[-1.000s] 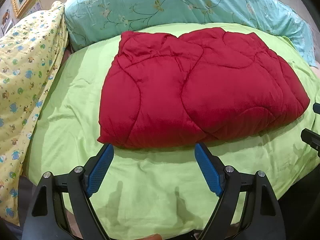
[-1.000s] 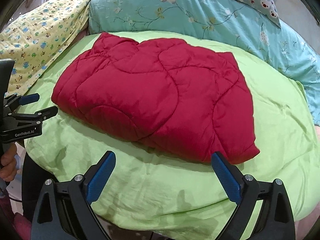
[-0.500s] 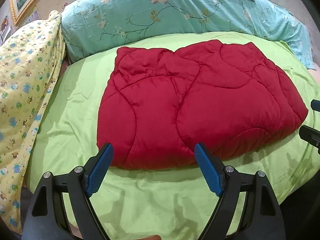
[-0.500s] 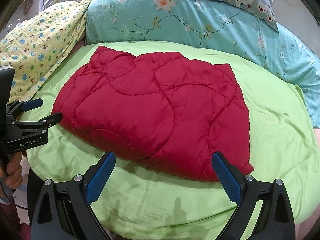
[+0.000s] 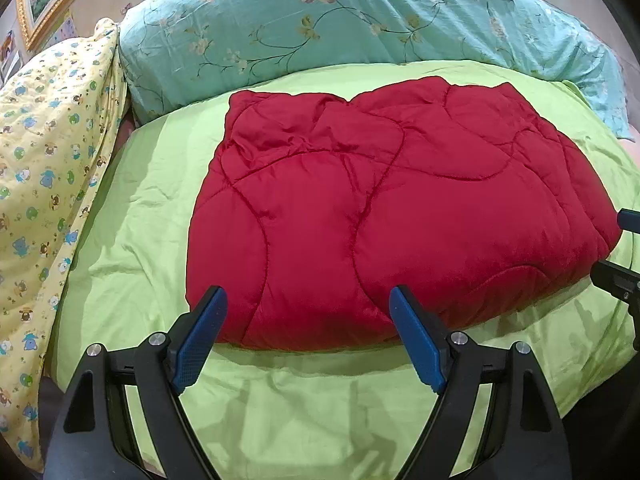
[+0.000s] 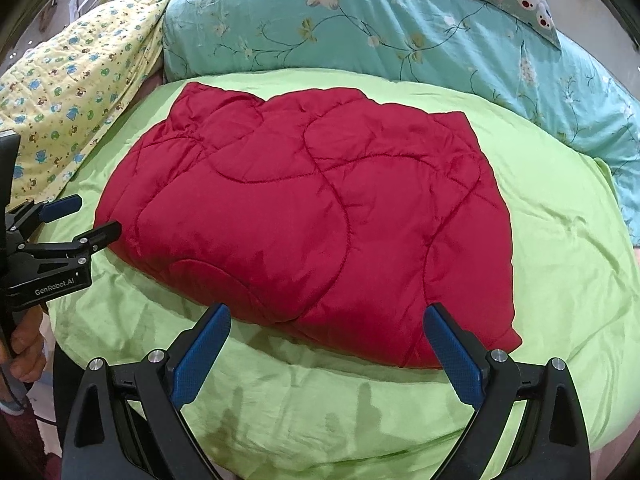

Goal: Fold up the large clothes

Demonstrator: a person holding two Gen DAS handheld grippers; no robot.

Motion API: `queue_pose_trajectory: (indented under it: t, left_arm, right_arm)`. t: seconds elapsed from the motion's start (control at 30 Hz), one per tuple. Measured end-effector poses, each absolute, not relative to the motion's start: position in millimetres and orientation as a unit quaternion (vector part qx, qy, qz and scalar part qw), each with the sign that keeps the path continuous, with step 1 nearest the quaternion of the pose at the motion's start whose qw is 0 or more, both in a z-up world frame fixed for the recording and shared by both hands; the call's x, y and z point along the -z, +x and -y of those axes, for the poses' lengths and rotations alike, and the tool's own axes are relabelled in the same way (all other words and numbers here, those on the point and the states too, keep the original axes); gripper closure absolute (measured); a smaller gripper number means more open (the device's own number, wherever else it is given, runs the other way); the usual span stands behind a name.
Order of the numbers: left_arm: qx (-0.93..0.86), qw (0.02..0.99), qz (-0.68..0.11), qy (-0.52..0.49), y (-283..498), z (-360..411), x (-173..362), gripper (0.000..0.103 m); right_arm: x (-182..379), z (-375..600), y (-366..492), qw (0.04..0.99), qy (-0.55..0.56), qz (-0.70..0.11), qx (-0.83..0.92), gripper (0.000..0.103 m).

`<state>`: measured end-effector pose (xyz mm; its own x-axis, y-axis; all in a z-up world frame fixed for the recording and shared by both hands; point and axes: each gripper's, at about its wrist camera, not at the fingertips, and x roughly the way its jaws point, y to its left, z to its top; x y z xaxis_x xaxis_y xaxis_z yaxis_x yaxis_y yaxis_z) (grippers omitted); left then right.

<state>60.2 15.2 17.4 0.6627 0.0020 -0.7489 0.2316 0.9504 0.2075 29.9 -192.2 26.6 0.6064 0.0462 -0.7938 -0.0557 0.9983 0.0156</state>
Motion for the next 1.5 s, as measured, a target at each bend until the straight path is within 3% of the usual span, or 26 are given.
queue_pose_trajectory:
  t: [1.5]
  left_arm:
    - [0.06, 0.903, -0.4, 0.146, 79, -5, -22, 0.019]
  right_arm:
    - [-31, 197, 52, 0.897, -0.001, -0.44, -0.036, 0.005]
